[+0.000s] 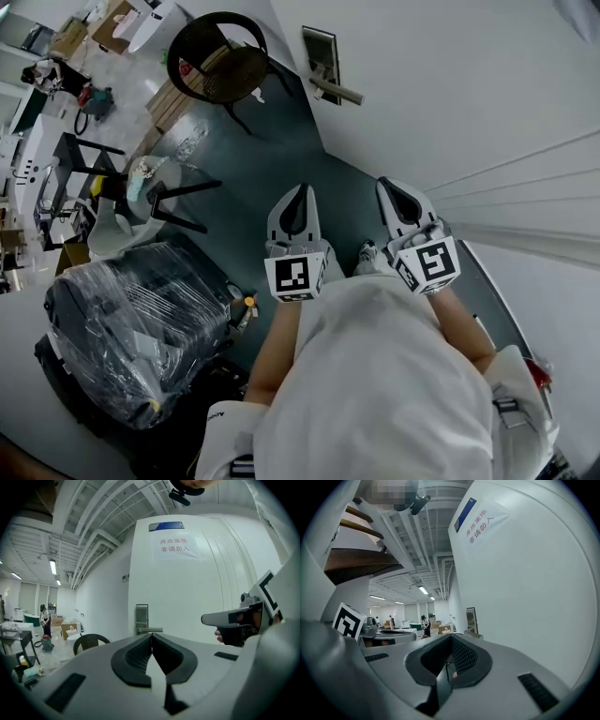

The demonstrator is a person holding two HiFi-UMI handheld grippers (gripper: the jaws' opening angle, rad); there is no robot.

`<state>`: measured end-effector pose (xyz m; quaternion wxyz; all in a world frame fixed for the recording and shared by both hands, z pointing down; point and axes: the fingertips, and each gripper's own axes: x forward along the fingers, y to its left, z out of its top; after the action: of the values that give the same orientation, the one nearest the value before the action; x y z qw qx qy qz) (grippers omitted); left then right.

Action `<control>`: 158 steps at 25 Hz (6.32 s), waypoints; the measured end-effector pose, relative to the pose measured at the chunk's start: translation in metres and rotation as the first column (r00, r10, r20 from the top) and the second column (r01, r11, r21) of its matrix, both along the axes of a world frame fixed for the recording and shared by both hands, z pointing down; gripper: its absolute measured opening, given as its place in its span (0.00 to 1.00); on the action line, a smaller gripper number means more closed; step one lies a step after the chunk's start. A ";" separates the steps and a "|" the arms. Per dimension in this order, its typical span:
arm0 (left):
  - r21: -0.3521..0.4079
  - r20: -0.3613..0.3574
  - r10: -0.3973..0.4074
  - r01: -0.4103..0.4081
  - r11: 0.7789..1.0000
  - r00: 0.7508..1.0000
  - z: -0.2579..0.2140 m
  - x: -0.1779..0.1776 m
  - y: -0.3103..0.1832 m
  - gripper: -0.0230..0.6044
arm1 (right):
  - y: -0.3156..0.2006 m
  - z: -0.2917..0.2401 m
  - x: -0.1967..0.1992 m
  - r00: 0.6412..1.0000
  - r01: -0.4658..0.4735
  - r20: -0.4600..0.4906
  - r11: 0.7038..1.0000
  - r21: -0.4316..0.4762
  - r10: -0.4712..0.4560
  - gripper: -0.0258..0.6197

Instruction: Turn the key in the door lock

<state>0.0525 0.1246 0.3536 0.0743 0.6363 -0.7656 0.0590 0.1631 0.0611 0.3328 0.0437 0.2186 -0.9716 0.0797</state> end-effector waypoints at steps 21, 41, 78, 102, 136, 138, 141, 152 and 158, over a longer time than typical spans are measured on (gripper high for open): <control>-0.091 -0.108 0.392 -0.401 0.911 0.914 0.068 -0.114 -0.151 0.05 | -0.096 0.027 -0.087 0.886 -0.458 -0.099 0.889 -0.029 0.453 0.03; -0.204 -0.265 0.322 -0.379 0.903 0.909 0.136 -0.117 -0.230 0.22 | -0.108 0.035 -0.081 0.843 -0.524 -0.159 0.852 -0.019 0.515 0.03; 0.234 -0.971 0.237 -0.194 0.953 -0.005 0.153 -0.117 -0.256 0.08 | -0.118 0.064 -0.085 0.875 -0.446 -0.233 0.894 -0.050 0.424 0.04; 0.368 -0.853 0.295 -0.094 0.925 -0.431 0.148 -0.112 -0.253 0.14 | -0.112 0.069 -0.084 0.885 -0.428 -0.235 0.901 -0.068 0.403 0.03; -0.223 0.393 0.471 -0.415 0.882 0.790 0.128 -0.109 -0.214 0.05 | -0.081 0.073 -0.084 0.910 -0.371 -0.232 0.925 -0.085 0.344 0.03; -0.286 0.413 0.495 -0.408 0.867 0.764 0.139 -0.106 -0.219 0.05 | -0.083 0.074 -0.079 0.905 -0.385 -0.230 0.919 -0.088 0.358 0.03; -0.337 0.429 0.515 -0.397 0.853 0.742 0.148 -0.103 -0.224 0.05 | -0.084 0.075 -0.073 0.900 -0.399 -0.229 0.913 -0.090 0.371 0.03; -0.344 0.511 0.496 -0.362 0.866 0.702 0.153 -0.097 -0.228 0.24 | -0.092 0.077 -0.066 0.891 -0.423 -0.226 0.901 -0.101 0.393 0.03; -0.354 0.552 0.499 -0.355 0.865 0.667 0.158 -0.094 -0.238 0.25 | -0.097 0.078 -0.069 0.891 -0.424 -0.227 0.900 -0.103 0.393 0.04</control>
<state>-0.0417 -0.1133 0.5115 -0.1323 0.7295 -0.5625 0.3659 0.0944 -0.0361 0.4104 0.1398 0.4214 -0.8855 0.1371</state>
